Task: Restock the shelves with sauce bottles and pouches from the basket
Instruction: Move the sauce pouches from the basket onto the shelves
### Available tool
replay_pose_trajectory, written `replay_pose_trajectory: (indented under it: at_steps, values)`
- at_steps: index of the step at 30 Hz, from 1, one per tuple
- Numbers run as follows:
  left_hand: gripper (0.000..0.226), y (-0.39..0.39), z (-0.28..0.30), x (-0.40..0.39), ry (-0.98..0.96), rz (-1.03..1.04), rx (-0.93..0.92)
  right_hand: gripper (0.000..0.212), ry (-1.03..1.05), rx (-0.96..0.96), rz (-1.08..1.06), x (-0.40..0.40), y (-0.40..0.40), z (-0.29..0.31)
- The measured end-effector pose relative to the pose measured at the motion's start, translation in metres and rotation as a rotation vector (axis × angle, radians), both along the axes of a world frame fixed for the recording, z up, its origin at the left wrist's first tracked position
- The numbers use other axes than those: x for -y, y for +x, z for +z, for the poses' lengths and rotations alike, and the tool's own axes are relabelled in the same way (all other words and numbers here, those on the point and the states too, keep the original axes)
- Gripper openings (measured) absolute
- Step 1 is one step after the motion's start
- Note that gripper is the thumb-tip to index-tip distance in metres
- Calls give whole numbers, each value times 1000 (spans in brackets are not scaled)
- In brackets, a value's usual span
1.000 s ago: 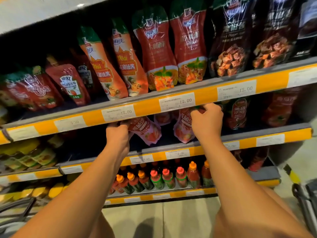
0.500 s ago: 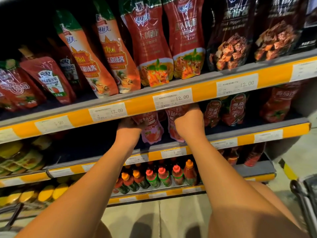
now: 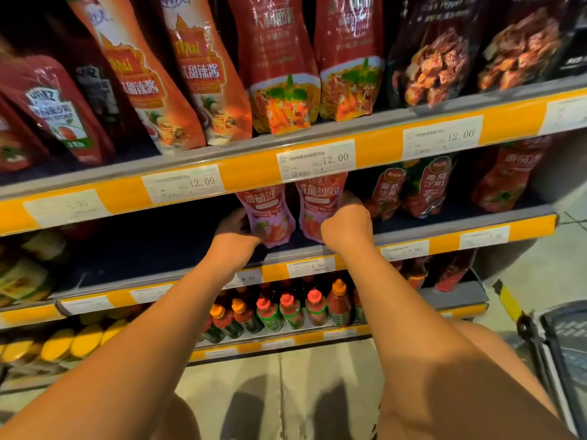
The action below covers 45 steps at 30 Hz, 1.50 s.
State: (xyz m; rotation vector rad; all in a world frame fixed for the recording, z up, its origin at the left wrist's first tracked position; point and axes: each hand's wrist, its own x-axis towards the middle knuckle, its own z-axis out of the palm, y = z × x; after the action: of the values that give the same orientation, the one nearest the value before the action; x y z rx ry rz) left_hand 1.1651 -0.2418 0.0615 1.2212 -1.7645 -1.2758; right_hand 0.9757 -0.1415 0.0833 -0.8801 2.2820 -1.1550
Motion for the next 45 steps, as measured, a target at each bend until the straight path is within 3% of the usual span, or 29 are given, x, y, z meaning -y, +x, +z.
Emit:
replay_pose_trajectory:
  at_steps: [6,10,14,19,31,40,45]
  values:
    - [40,-2,-10,11,-26,-49,0,41,-81,-5,-56,15,-1,-9]
    - [34,-7,-13,15,-99,-59,49,34,-111,-26,-19,28,-6,-12]
    - [35,-14,-16,17,-139,-61,68,26,-124,-10,25,39,-10,-15]
    - [38,-18,-21,20,-163,-57,76,37,-161,40,-41,43,-10,-21]
    - [39,-34,-25,36,-294,-41,143,37,-127,-96,-147,56,-11,-31]
    - [40,-38,-29,47,-293,-54,108,42,-89,-150,-176,65,-8,-33]
    - [44,-39,-28,49,-273,-53,115,35,-116,-99,-201,65,-2,-28]
